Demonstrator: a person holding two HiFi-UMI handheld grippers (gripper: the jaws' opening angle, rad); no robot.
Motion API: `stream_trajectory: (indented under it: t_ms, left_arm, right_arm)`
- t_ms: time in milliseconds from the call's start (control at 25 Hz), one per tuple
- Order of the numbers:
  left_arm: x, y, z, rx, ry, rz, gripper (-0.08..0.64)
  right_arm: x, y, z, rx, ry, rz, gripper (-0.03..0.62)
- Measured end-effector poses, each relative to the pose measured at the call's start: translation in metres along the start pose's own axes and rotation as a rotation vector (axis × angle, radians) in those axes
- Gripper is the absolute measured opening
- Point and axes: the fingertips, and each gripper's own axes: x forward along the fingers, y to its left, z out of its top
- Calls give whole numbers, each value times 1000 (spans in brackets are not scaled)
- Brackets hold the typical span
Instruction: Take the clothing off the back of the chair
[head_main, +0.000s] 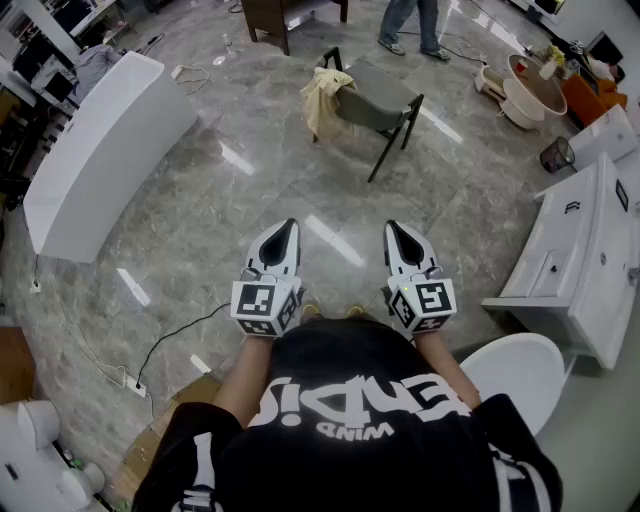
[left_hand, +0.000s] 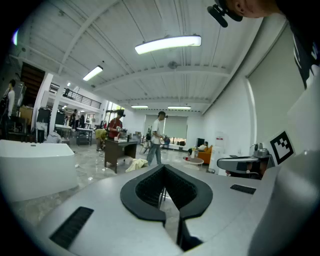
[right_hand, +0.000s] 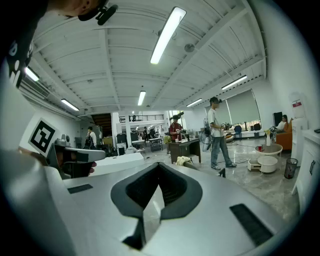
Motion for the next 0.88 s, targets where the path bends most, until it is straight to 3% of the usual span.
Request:
stream_trajectory:
  t_ms: [480,880]
  left_arm:
    - [28,-24,-9,-24,0,38,15]
    - [85,8,-3,-27,-17,52,15]
  right_arm:
    - [-5,-38,-11,11,11,56,14]
    - [44,-78,-24,28,39,32,14]
